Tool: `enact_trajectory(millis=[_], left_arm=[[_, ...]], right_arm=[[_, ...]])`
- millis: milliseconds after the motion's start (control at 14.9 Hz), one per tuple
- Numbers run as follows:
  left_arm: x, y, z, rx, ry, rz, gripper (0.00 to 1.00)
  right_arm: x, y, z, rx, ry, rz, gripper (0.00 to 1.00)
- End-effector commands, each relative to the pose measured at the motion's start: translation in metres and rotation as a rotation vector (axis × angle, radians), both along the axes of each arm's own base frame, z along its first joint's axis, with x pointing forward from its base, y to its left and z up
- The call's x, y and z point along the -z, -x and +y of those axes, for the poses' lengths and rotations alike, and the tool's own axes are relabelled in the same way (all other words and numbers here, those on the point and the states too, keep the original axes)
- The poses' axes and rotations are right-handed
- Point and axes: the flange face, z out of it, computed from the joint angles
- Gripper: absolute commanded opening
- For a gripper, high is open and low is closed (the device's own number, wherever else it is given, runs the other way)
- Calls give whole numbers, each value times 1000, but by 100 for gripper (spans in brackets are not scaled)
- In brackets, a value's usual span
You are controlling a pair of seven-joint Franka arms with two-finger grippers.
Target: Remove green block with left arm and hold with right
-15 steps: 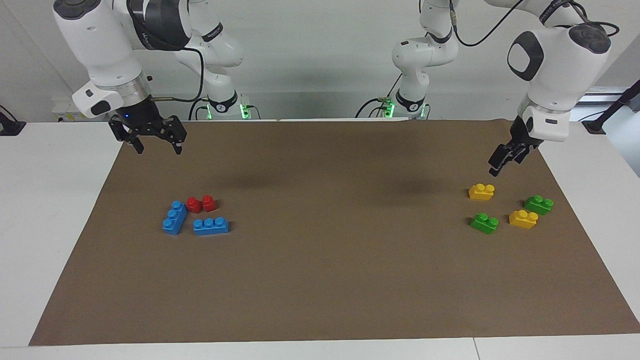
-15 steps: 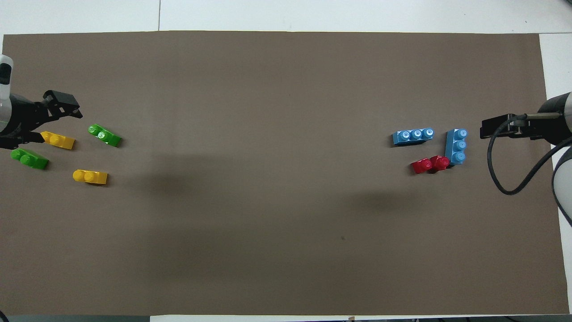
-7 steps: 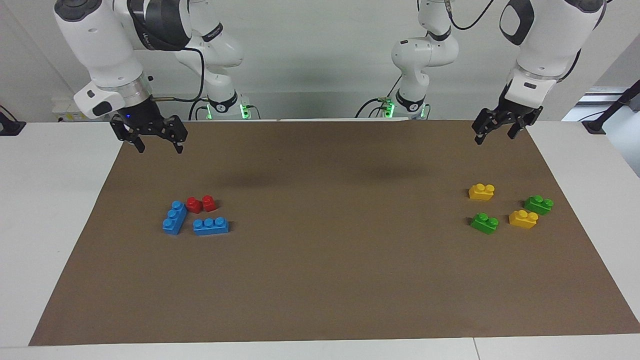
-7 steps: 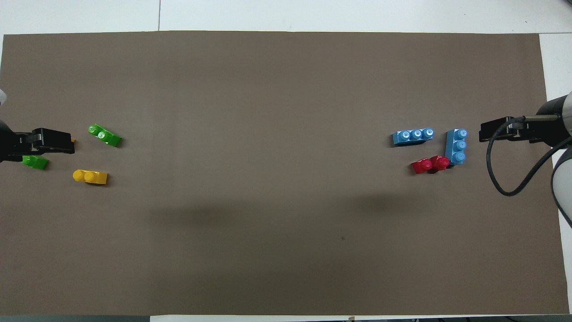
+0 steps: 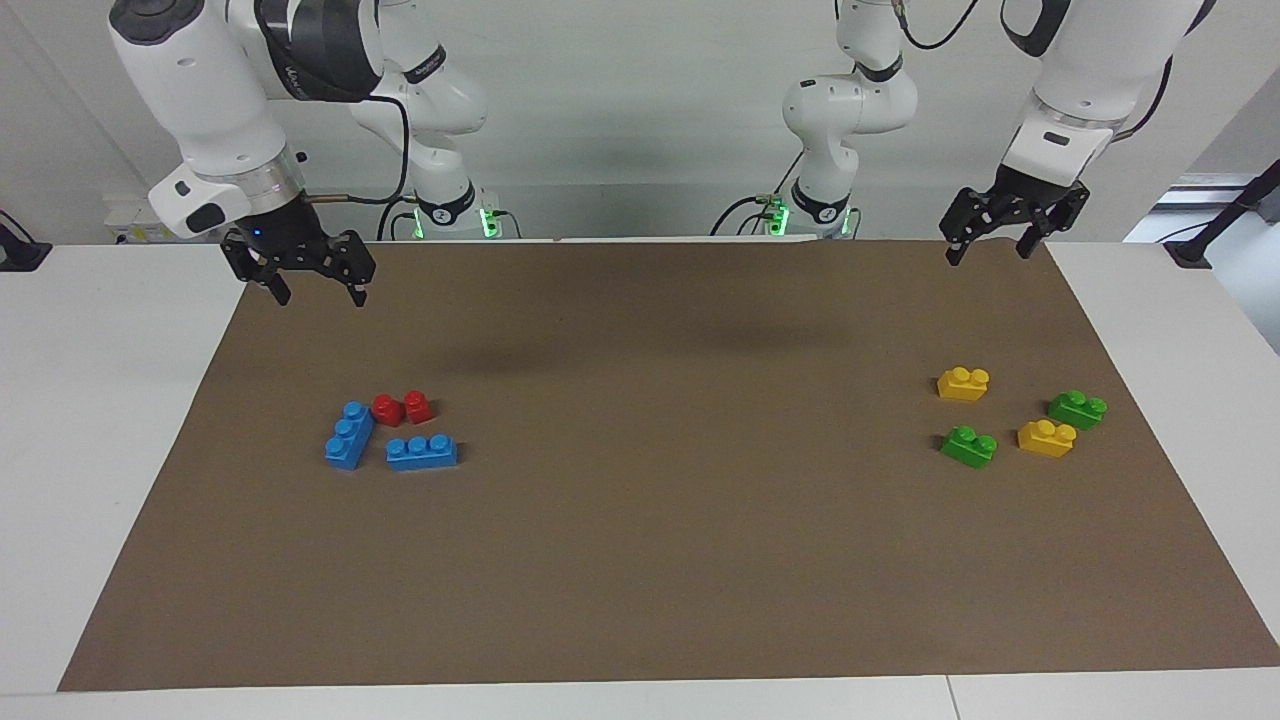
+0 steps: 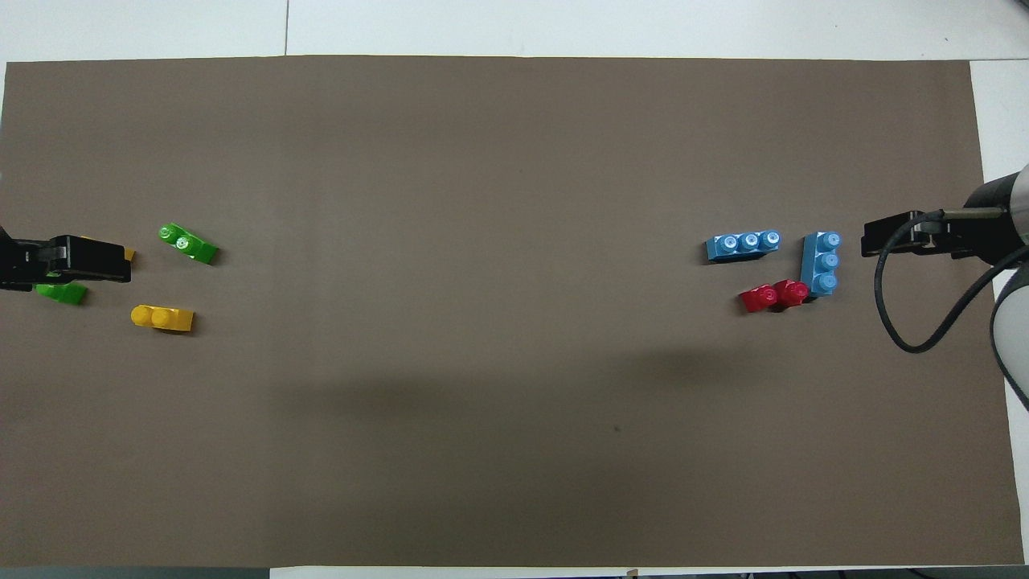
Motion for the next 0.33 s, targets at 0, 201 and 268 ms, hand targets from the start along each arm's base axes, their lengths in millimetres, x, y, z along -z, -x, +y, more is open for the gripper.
enact_trajectory(millis=[0,201,268], left_arm=[[-8,3,3,12,-2,13,100],[-7,4,6,9,1,22,100],[-7,4,6,9,0,22,100]], right_arm=[[0,1,-1,-24,20,14,100],[1,2,-2,-22,20,16,100],[1,2,-2,-22,20,16,100]])
